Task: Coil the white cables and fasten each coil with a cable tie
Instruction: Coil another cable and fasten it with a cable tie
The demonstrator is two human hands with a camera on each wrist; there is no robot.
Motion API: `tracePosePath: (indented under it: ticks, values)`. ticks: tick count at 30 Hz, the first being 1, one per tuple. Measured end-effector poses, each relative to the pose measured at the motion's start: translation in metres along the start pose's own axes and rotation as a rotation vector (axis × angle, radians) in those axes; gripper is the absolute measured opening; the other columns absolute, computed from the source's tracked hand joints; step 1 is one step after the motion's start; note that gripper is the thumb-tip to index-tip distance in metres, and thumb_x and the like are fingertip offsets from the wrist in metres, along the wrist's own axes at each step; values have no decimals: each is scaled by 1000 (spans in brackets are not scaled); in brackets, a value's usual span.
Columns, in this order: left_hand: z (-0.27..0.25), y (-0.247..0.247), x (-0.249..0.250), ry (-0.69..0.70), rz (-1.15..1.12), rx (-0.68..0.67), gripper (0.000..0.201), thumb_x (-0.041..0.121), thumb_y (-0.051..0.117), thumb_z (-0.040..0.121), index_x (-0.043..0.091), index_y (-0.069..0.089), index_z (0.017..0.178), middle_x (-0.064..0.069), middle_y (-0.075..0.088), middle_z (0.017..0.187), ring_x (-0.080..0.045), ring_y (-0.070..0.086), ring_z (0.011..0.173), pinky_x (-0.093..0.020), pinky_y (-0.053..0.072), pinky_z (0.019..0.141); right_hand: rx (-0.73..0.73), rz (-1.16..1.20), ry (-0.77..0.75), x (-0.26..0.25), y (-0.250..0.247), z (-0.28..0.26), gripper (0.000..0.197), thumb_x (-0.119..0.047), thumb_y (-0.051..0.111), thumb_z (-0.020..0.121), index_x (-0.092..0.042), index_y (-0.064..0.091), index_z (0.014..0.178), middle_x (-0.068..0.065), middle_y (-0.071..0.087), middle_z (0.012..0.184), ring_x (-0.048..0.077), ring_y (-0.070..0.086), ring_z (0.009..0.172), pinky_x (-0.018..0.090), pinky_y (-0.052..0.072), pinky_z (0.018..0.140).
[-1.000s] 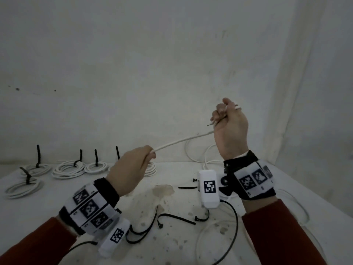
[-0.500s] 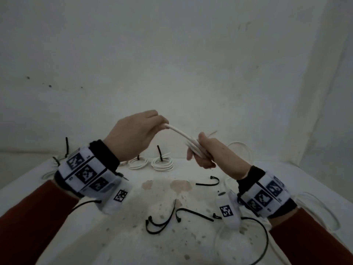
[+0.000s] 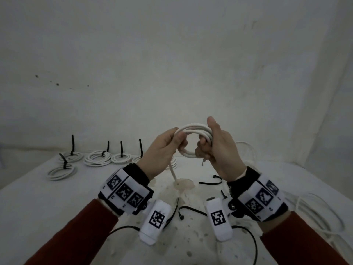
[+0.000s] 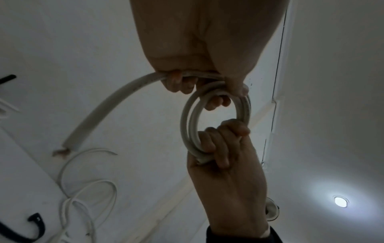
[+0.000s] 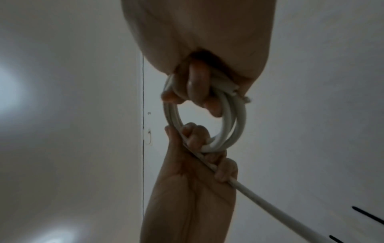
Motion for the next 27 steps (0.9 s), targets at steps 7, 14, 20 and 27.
tracePosePath:
  ticks: [7, 14, 20, 27]
  values:
    - [4, -4, -1, 16, 202, -107, 41, 52, 40, 88, 15, 54, 78, 16, 49, 68, -7, 45, 67, -25, 39, 66, -360, -106, 70, 5, 15, -10, 52, -54, 43, 85, -7, 57, 69, -1, 36, 37, 12, 36, 36, 25, 49, 62]
    - [15, 0, 9, 14, 176, -158, 36, 35, 33, 100, 15, 56, 80, 17, 54, 68, -2, 44, 62, -13, 36, 62, -545, 397, 221, 0, 20, -19, 49, -46, 30, 95, -16, 51, 63, -9, 18, 39, 12, 13, 36, 25, 28, 50]
    - [20, -14, -8, -98, 26, 15, 30, 16, 36, 102, 18, 64, 91, 7, 47, 65, -5, 35, 53, -13, 31, 50, -361, 629, 112, -22, -5, -13, 46, -37, 29, 97, -16, 52, 64, -6, 12, 46, 13, 11, 40, 23, 32, 49]
    - [5, 2, -21, -264, -109, 146, 24, 8, 45, 98, 12, 61, 115, 1, 65, 78, -6, 53, 56, -17, 48, 56, -196, 671, -1, -13, 0, -4, 40, -30, 24, 102, -9, 51, 81, -6, 29, 46, 9, 24, 42, 25, 30, 54]
Point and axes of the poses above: each hand's wrist, its own z-axis towards the middle knuckle, its own y-axis out of the palm, x = y × z, the point moved 8 cm from there along z, towards the middle knuckle
